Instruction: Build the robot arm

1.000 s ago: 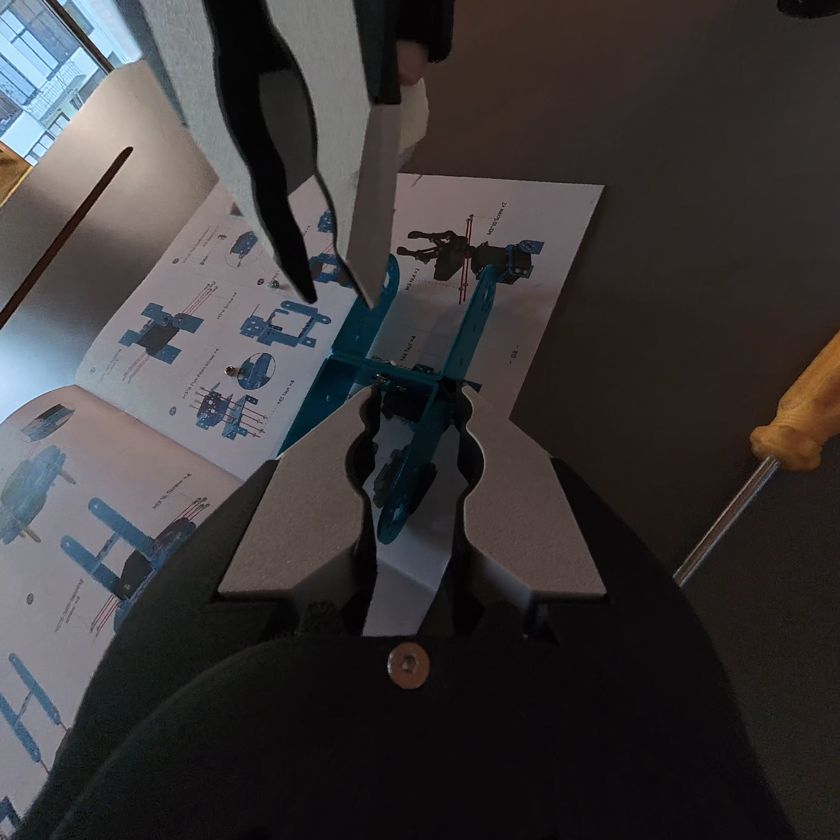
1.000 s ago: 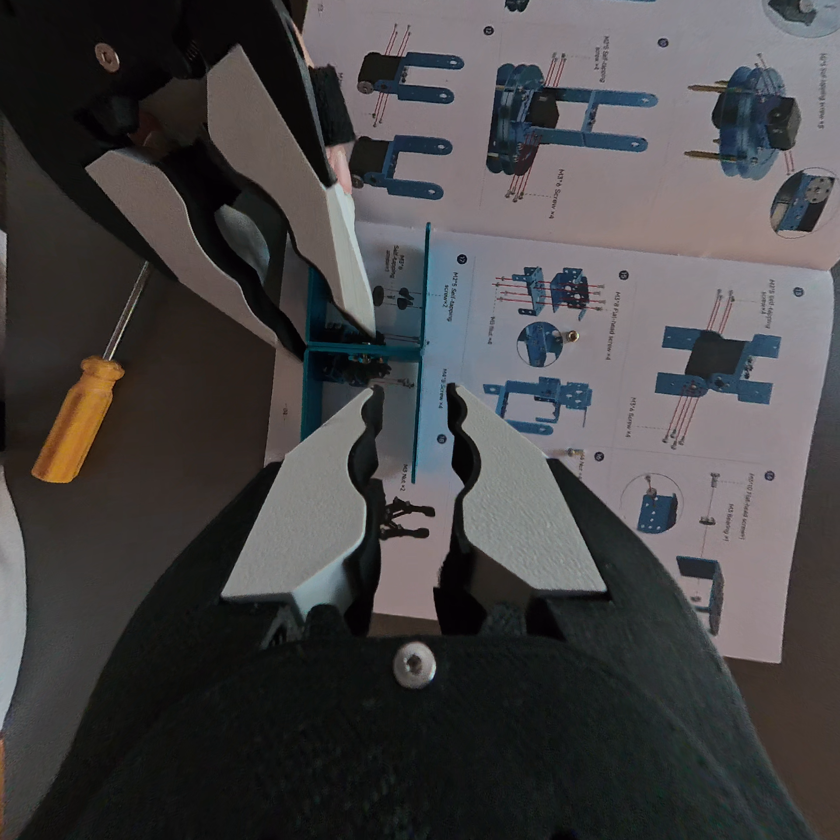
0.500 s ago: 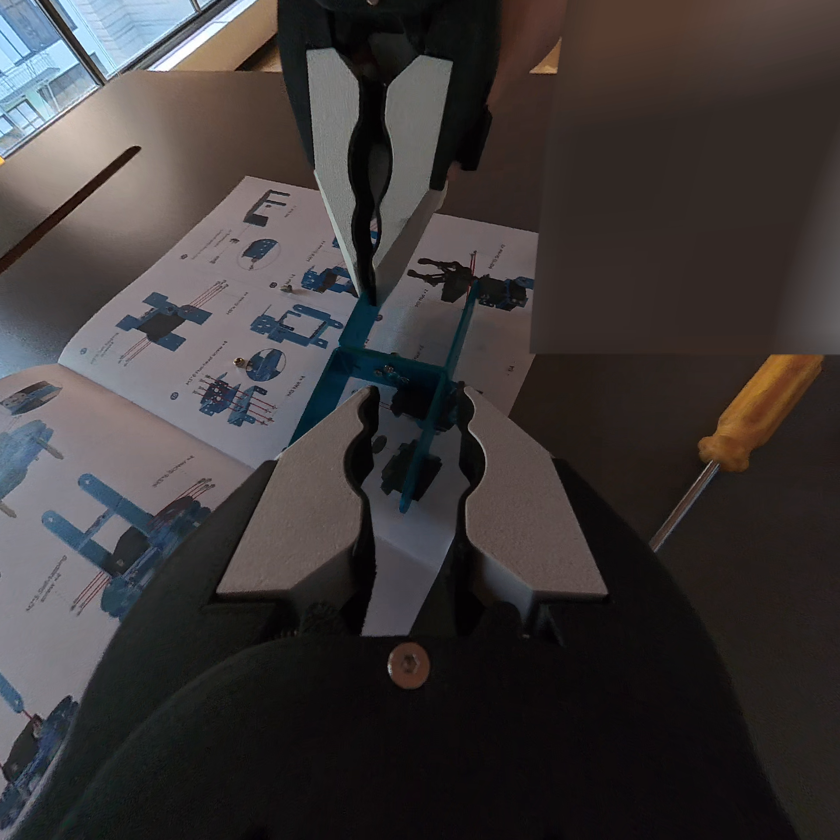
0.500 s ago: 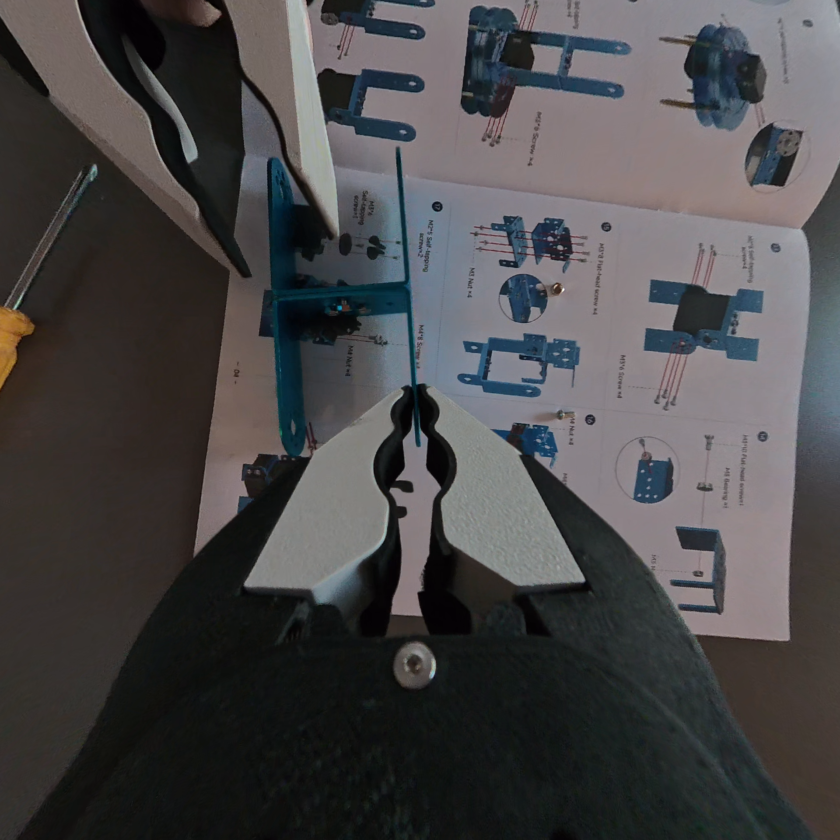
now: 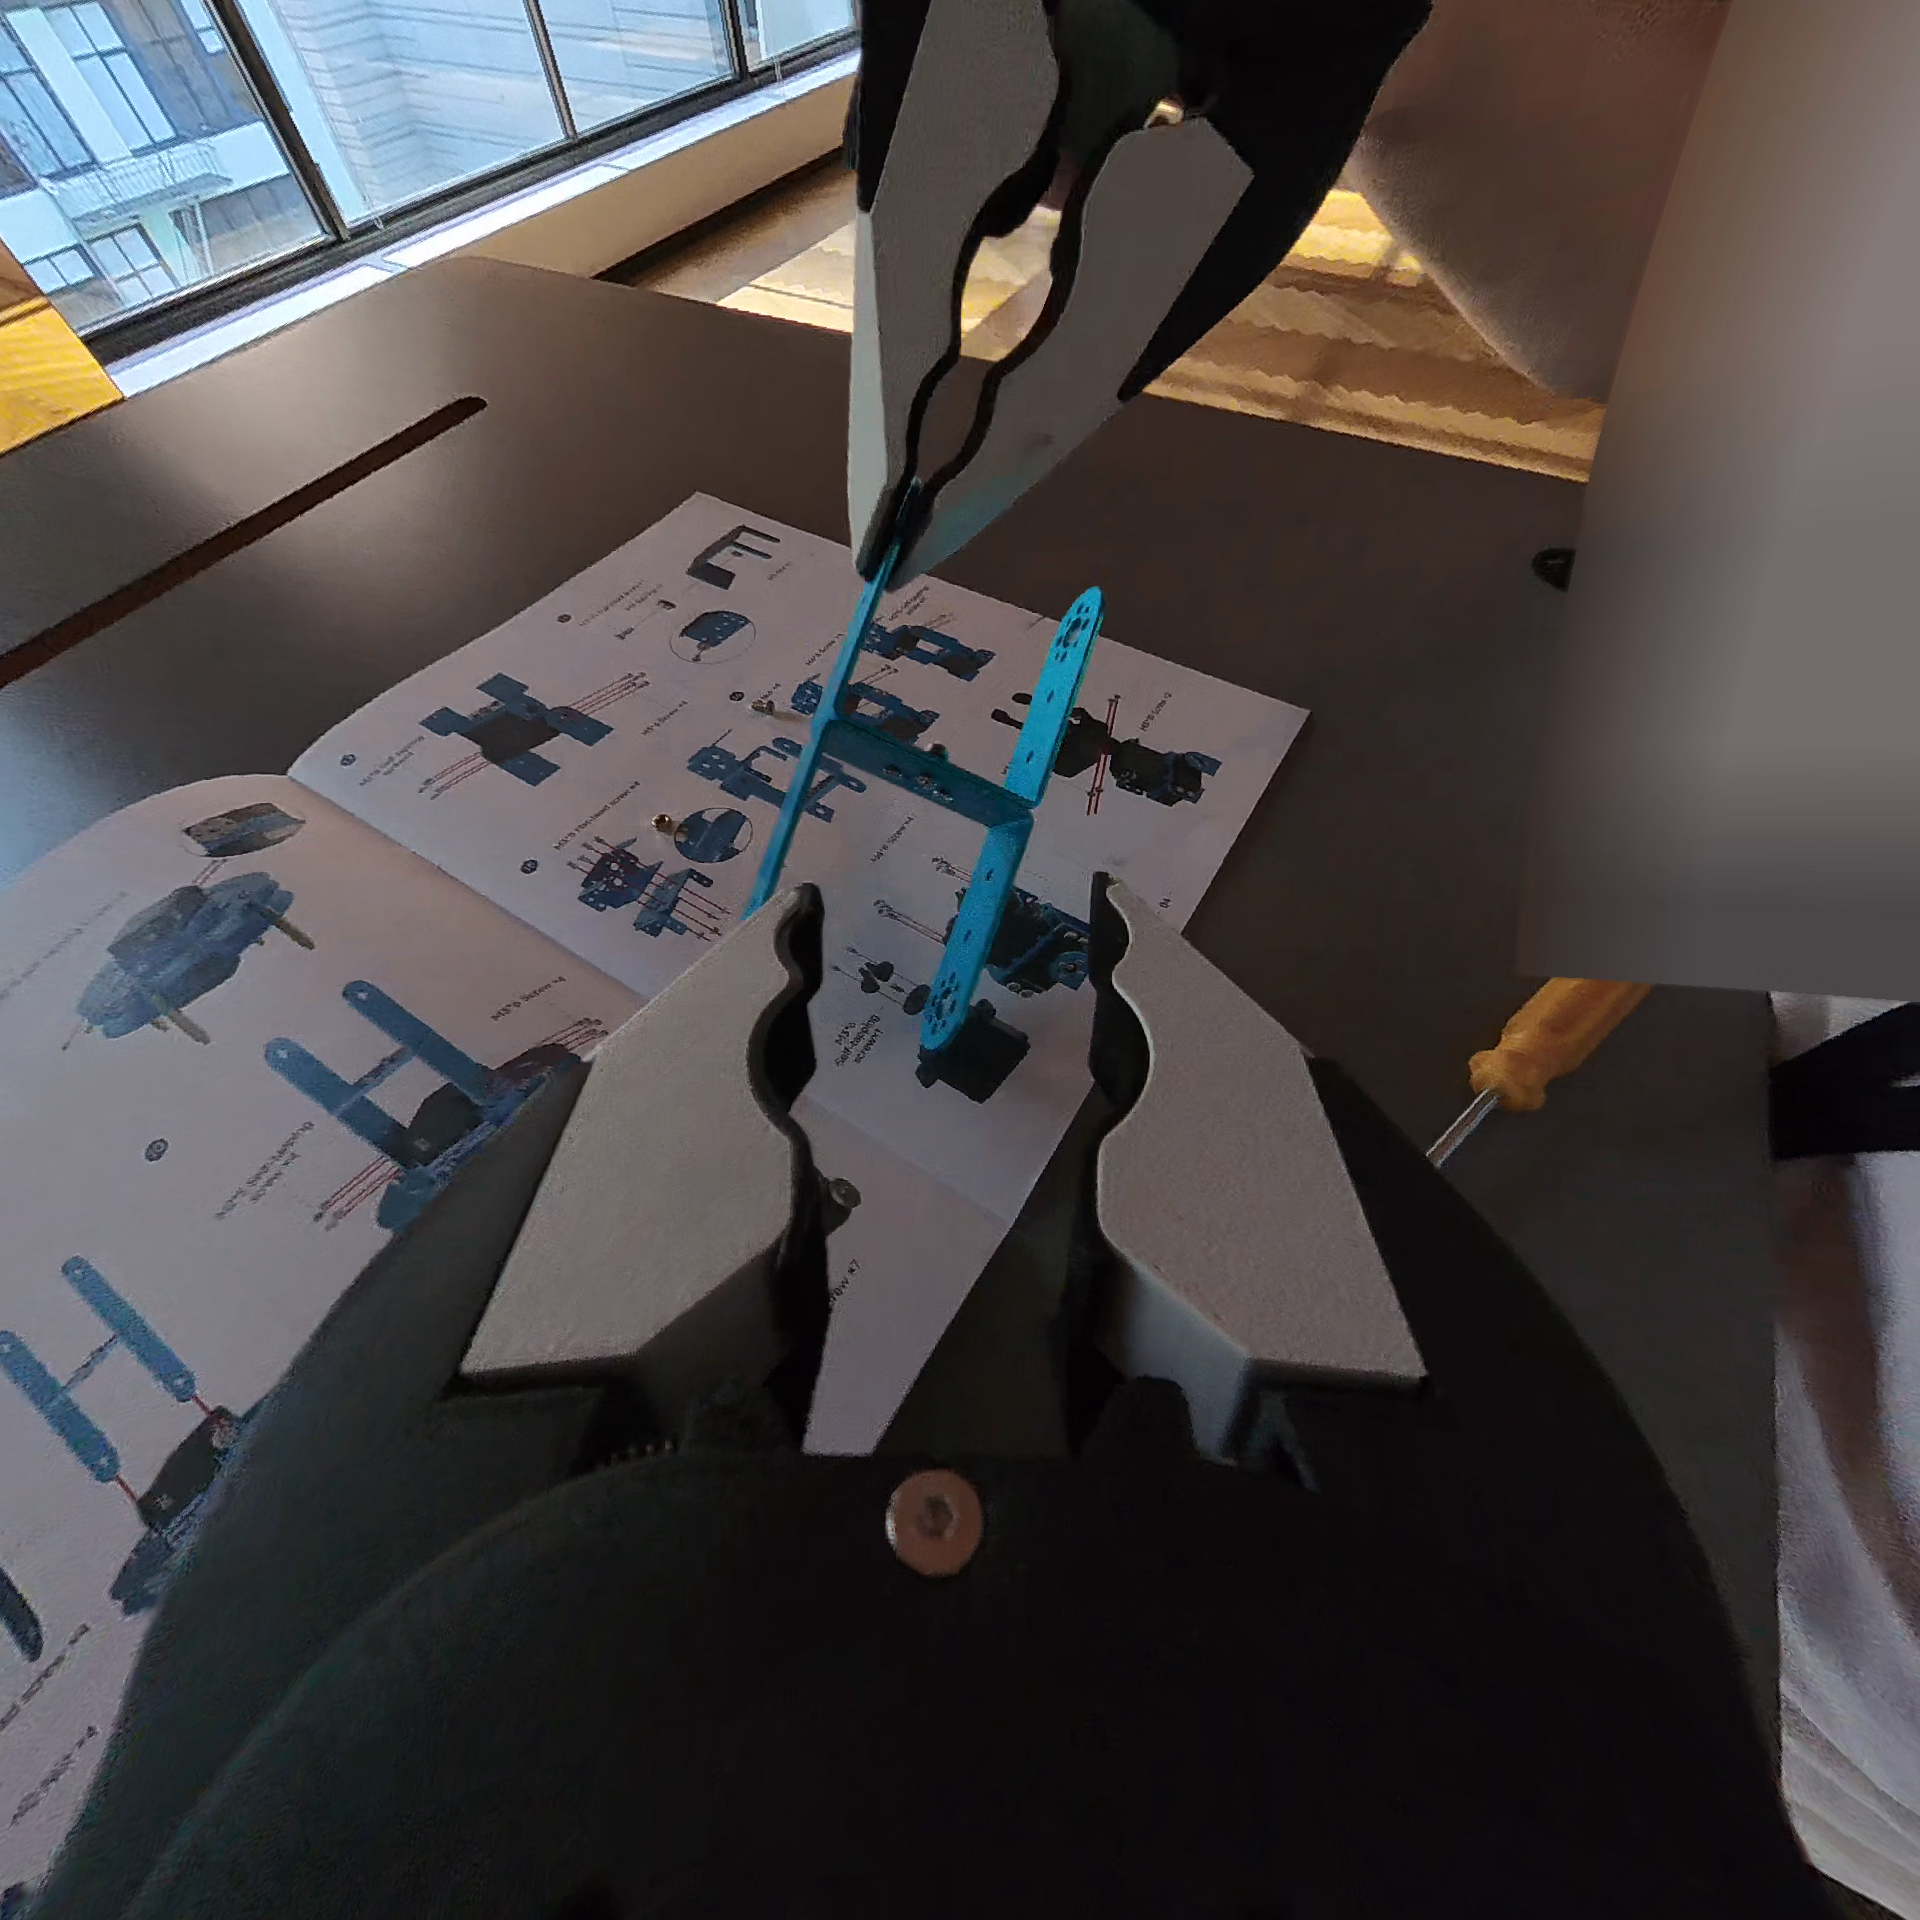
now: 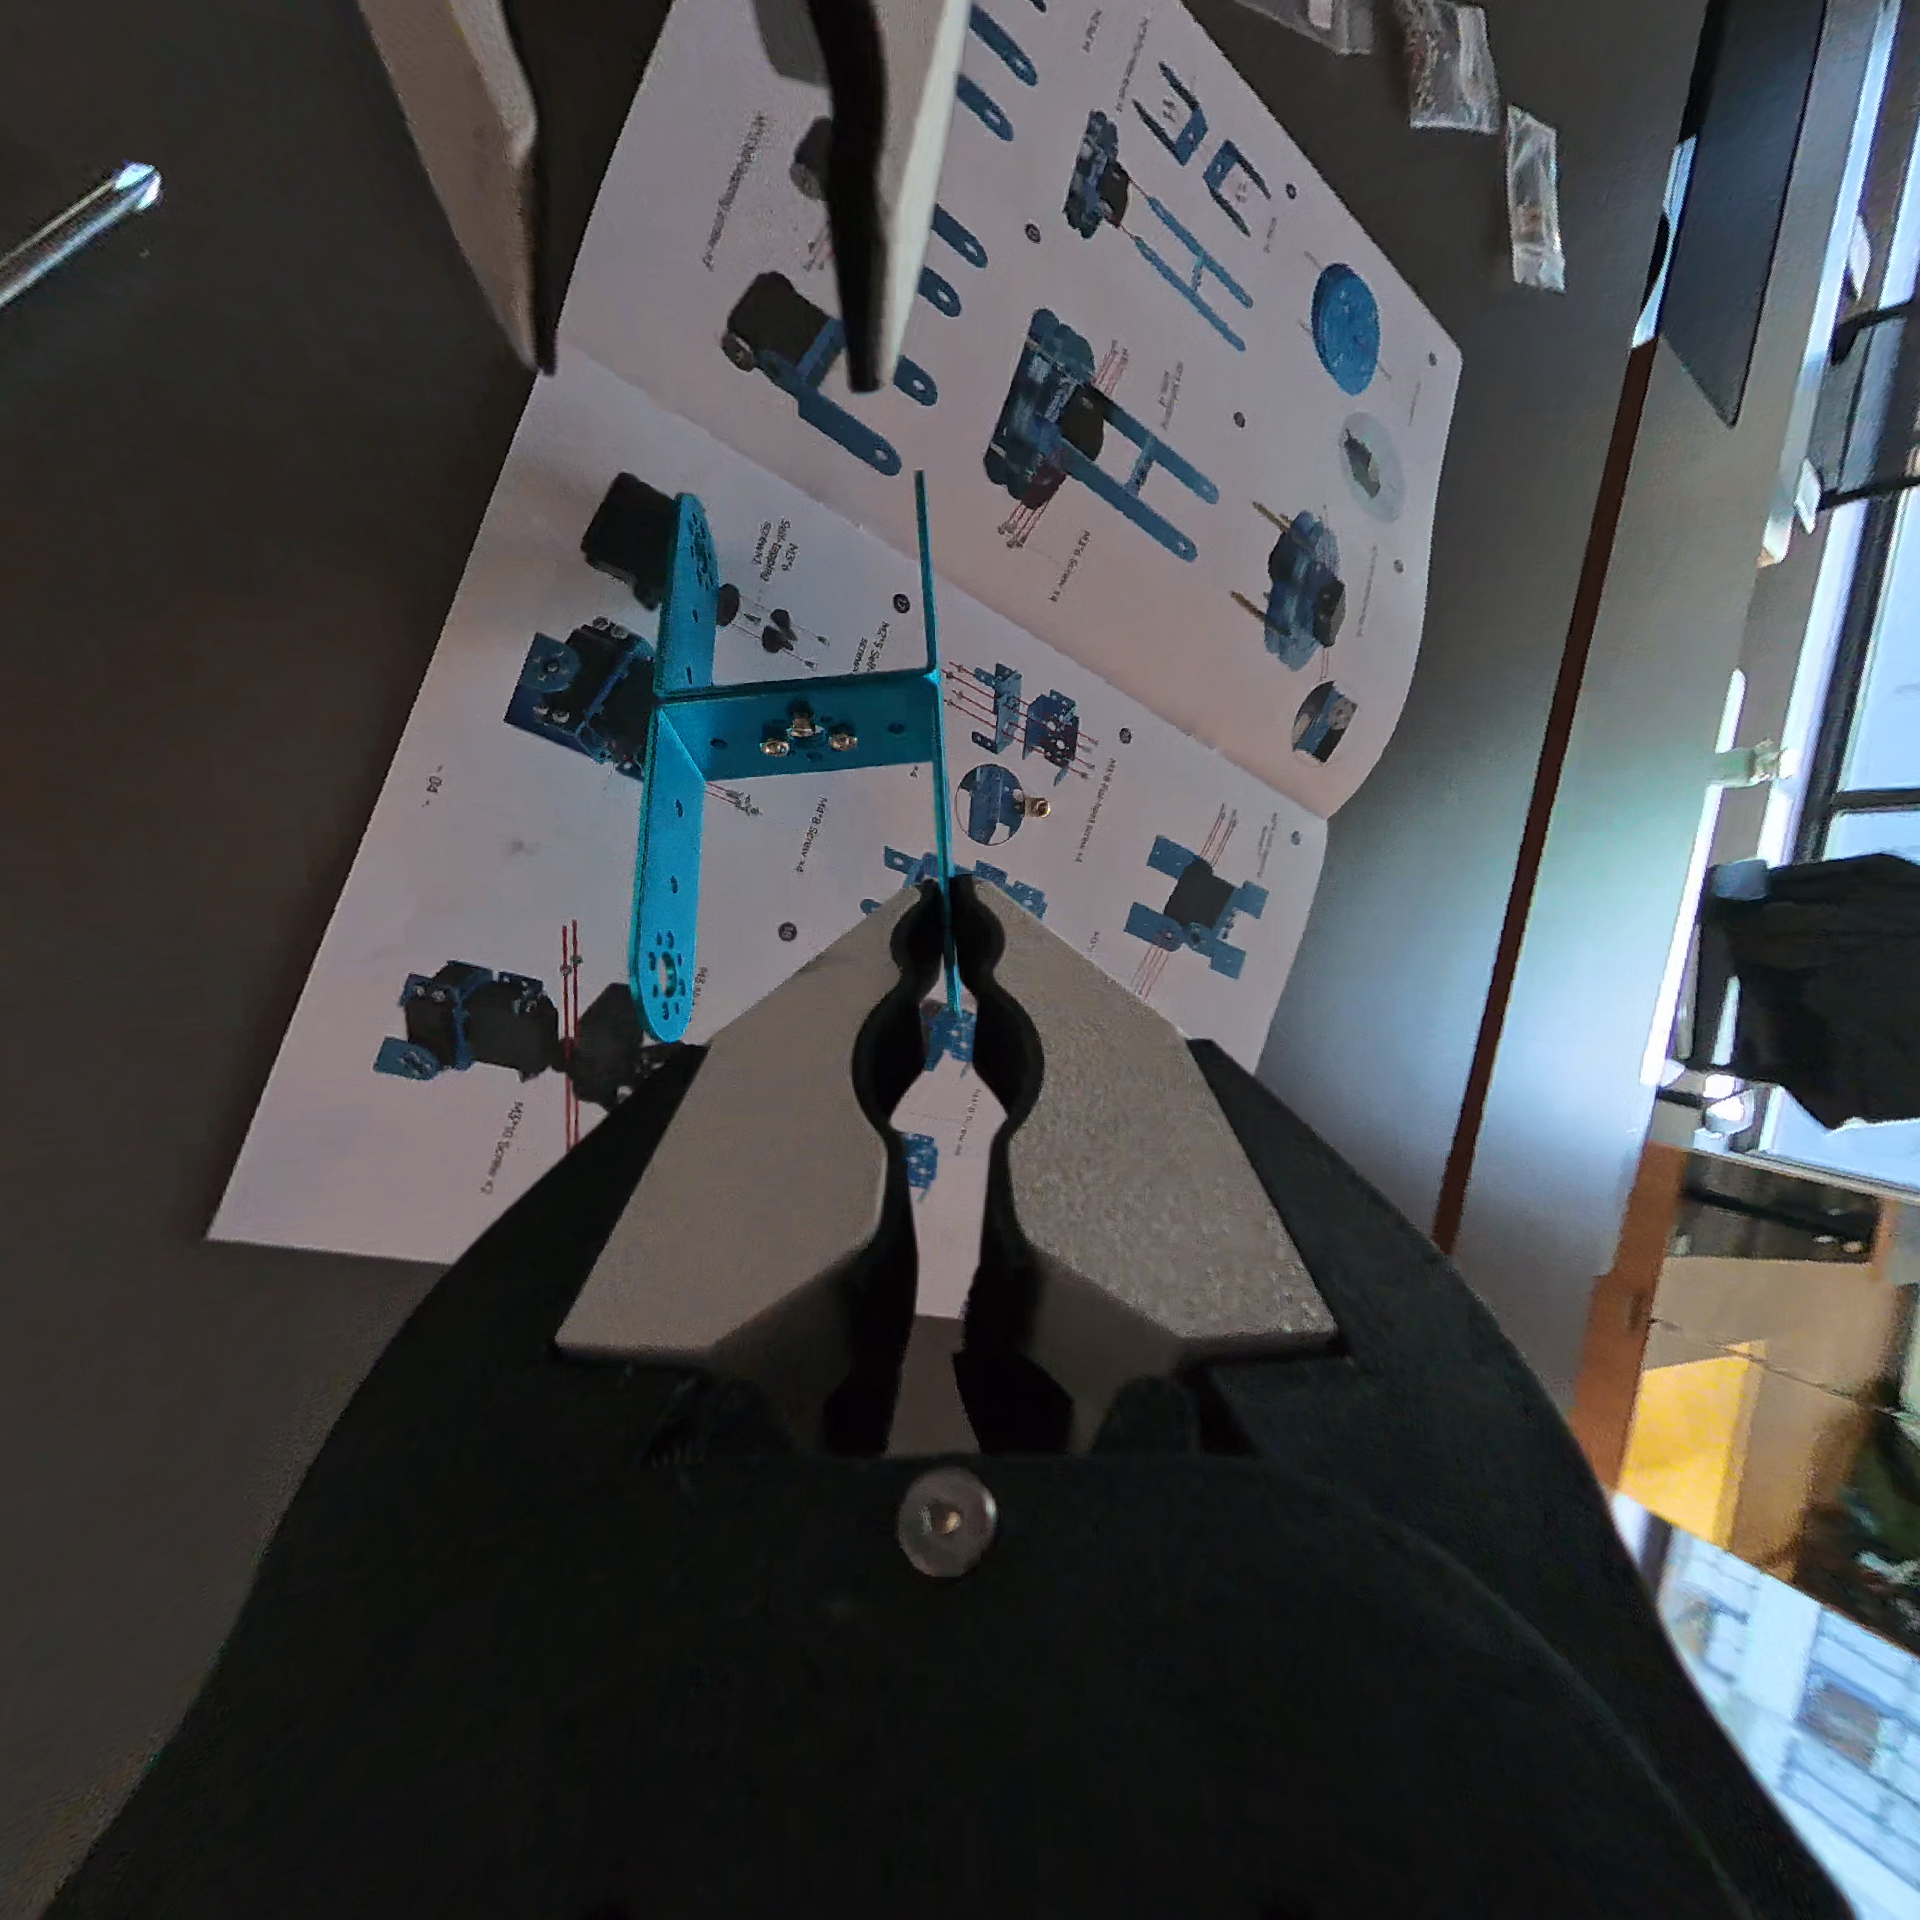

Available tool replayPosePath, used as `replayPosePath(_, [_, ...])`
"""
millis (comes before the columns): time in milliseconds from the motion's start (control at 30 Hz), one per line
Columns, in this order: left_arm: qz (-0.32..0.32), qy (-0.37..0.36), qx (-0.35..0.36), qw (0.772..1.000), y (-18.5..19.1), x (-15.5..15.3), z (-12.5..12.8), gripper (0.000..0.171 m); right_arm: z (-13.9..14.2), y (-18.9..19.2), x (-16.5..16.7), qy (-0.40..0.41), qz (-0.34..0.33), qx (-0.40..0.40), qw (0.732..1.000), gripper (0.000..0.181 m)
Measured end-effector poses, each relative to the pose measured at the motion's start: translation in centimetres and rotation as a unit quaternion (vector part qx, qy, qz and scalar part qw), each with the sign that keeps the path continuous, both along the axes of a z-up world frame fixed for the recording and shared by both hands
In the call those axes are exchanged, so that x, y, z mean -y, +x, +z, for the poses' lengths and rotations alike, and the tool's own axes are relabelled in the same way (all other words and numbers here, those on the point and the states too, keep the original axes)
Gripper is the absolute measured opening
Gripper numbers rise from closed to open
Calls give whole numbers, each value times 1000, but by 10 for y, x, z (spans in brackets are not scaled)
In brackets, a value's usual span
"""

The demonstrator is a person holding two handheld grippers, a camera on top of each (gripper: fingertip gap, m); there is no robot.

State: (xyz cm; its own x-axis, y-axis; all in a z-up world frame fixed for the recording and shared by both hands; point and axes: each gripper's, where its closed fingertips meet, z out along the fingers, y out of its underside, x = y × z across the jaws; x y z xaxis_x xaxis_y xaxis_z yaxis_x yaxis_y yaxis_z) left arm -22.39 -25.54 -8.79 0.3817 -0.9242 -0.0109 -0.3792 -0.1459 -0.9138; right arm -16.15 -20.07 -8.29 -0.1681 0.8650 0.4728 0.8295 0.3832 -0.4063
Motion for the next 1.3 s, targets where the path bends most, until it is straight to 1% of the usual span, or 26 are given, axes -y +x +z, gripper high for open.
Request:
replayPosePath(100, [6,9,0,1000,-3,-7,4,55,7,-5,4,37,39,38,998,1])
replayPosePath(233, [-11,0,-9,1000,-1,-18,6,62,15,-16,14,79,100,77,989,1])
replayPosePath(300, [-37,-9,-17,999,3,-19,2,64,18,-21,19,98,126,97,982,1])
replayPosePath(400, [-92,-35,-11,995,13,-12,-3,64,22,-29,27,132,170,118,969,1])
replayPosePath(467, [-127,-56,-8,990,18,-4,-8,63,22,-32,31,146,191,138,961,2])
replayPosePath(500, [-139,-62,-6,988,20,-1,-10,59,23,-34,33,156,204,145,955,1])
replayPosePath(633, [-155,-73,3,985,23,3,-14,51,26,-40,38,204,251,173,930,1])
replayPosePath(700, [-164,-74,-4,984,21,5,-18,42,27,-43,40,222,272,186,918,2])
replayPosePath(767, [-164,-67,-9,984,18,4,-20,39,29,-48,42,232,294,189,908,2])
replayPosePath(900, [-149,-38,-19,988,12,-2,-21,25,30,-57,41,229,317,185,902,2])
replayPosePath(933, [-146,-30,-21,989,11,-2,-21,23,31,-59,41,226,318,181,903,2])
replayPosePath(1067, [-130,-2,-26,991,5,-1,-21,25,32,-66,43,201,316,150,915,2])
replayPosePath(1300, [-89,7,-5,996,-3,2,-21,23,32,-79,47,196,302,134,923,4])
